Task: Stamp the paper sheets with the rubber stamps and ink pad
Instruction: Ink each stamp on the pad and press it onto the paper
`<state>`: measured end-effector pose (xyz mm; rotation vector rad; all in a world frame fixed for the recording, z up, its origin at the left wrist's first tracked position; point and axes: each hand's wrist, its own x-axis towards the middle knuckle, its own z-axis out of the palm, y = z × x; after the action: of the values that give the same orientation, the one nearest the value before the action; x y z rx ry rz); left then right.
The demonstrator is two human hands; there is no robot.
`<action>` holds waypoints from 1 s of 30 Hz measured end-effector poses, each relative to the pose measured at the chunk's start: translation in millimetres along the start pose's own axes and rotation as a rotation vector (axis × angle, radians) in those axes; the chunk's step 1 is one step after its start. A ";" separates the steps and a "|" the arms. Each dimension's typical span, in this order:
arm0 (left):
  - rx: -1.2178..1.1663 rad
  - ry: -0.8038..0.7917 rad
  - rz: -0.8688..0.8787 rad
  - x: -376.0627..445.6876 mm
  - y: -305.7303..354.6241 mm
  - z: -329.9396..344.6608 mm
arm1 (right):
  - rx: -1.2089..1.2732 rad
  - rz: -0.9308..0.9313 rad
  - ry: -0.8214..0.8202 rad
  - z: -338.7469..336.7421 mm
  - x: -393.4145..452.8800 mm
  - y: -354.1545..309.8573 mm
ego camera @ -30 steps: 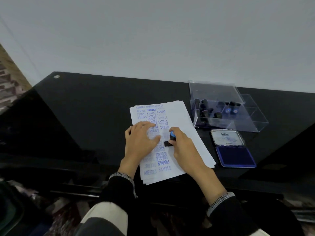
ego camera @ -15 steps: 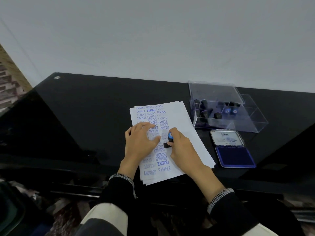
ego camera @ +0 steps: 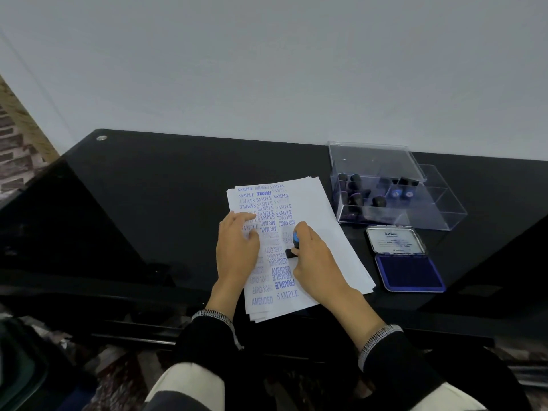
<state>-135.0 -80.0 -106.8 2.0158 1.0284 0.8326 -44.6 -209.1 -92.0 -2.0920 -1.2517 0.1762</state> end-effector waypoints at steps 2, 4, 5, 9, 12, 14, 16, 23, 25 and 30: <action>-0.017 0.035 -0.036 0.8 -0.1 0.8 | -0.010 0.007 -0.025 -1.4 3.9 0.1; -0.010 0.054 -0.032 2.6 -2.1 3.0 | -0.019 0.014 -0.045 -2.6 7.8 1.4; -0.010 0.061 -0.022 3.2 -2.9 3.6 | -0.017 0.017 -0.048 -2.5 8.5 1.8; -0.035 0.059 -0.035 2.3 -5.2 3.2 | 0.002 -0.004 0.012 2.0 0.2 -0.2; 0.015 0.069 -0.016 1.9 -5.7 3.2 | -0.010 0.001 0.042 5.0 -3.9 -1.7; 0.080 0.075 -0.019 2.5 -6.1 4.4 | -0.008 0.008 0.035 4.5 -2.4 -2.2; 0.152 0.070 -0.025 2.7 -5.6 5.7 | 0.004 0.010 0.015 2.6 1.1 -1.9; 0.213 0.046 -0.017 3.3 -5.5 7.7 | 0.021 0.031 0.016 3.1 2.5 -4.5; 0.214 0.047 -0.017 3.3 -5.5 7.8 | 0.008 0.017 0.052 6.8 -0.6 -3.6; 0.214 0.050 -0.012 3.9 -6.4 8.2 | 0.012 0.020 0.049 7.1 1.2 0.2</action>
<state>-129.2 -76.4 -115.5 2.1740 1.2005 0.7983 -46.9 -204.7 -97.3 -2.0868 -1.1981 0.1401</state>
